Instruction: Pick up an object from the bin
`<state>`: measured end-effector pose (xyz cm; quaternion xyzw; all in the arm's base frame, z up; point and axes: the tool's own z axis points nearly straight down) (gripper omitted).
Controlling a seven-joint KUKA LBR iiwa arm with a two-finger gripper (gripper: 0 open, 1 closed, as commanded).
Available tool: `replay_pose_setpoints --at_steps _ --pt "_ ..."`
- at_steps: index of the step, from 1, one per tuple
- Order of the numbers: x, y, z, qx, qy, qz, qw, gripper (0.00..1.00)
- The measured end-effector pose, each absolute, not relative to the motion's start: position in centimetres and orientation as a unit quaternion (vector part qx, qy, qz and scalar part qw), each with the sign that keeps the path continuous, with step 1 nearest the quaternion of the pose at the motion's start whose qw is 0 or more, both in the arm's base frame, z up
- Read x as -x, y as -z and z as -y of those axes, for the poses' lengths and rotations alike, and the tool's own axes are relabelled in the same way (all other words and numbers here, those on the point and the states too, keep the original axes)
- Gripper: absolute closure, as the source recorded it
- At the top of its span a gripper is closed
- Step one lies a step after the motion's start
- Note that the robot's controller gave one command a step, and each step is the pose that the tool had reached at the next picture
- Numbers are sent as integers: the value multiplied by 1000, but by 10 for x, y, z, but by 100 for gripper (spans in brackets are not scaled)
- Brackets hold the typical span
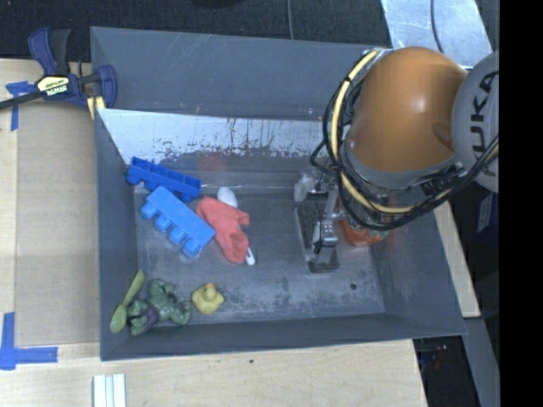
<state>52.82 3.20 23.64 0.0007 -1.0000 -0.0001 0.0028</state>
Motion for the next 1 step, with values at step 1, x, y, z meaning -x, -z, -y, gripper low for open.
replay_pose_setpoints --at_steps 1 --pt "-530 -240 -32 0 0 1000 -1 0"
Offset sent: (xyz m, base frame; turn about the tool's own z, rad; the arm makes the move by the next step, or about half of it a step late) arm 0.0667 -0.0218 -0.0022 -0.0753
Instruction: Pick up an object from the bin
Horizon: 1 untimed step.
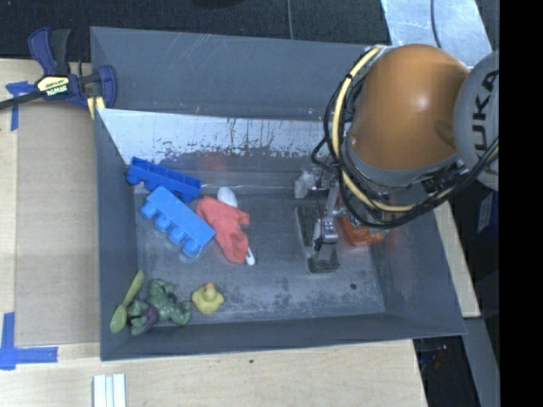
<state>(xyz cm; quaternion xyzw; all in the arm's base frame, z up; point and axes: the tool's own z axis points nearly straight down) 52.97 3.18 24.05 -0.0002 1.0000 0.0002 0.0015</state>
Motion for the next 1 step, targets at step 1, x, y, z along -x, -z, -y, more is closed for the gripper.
replay_pose_setpoints --at_steps 1 --pt "-580 -237 -16 30 0 -1000 3 0"
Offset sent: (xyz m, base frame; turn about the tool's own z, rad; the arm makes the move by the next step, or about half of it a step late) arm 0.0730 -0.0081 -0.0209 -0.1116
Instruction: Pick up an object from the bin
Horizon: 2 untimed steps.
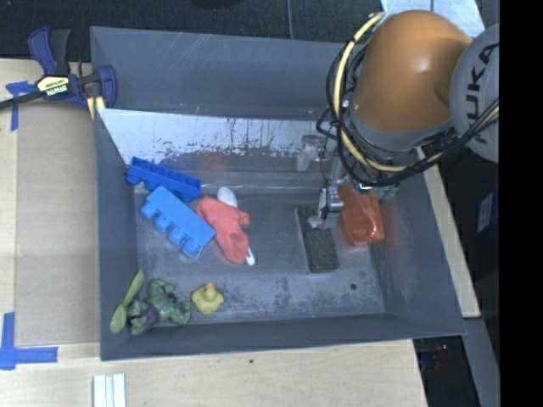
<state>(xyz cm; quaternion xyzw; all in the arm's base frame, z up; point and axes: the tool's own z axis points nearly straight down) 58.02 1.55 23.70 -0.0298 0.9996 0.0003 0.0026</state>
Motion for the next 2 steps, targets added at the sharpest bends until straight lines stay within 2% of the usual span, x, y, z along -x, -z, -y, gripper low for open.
replay_pose_setpoints --at_steps 1,2 --pt "-604 -219 -24 56 -1 -998 2 0" --pt "-617 -199 6 22 0 -1000 5 0"
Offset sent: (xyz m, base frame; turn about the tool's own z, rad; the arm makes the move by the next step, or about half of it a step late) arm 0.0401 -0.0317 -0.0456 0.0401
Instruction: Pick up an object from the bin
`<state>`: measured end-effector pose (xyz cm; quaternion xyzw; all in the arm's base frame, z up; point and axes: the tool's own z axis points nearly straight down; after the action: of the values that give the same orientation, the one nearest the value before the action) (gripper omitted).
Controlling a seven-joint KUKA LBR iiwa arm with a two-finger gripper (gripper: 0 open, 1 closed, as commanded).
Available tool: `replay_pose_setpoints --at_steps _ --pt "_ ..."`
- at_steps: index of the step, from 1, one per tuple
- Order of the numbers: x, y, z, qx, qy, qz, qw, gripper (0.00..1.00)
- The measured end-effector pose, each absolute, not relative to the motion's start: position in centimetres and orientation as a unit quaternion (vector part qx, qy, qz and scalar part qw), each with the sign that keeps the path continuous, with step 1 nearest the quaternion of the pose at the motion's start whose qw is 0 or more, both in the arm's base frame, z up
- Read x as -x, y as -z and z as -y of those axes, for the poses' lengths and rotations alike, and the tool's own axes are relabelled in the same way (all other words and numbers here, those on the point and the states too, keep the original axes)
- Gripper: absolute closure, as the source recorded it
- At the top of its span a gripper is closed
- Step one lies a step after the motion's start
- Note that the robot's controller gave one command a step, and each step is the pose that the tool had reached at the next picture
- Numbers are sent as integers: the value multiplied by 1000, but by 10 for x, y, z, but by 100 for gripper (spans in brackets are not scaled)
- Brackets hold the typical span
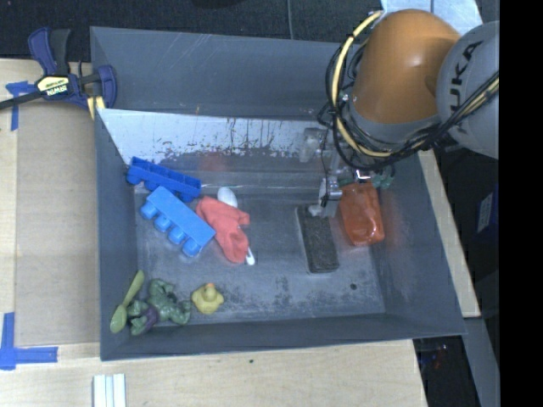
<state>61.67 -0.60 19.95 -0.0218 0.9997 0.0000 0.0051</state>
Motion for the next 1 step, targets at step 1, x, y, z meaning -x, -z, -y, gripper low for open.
replay_pose_setpoints --at_steps 1 --pt "-617 -194 24 -19 -1 -1000 4 0"
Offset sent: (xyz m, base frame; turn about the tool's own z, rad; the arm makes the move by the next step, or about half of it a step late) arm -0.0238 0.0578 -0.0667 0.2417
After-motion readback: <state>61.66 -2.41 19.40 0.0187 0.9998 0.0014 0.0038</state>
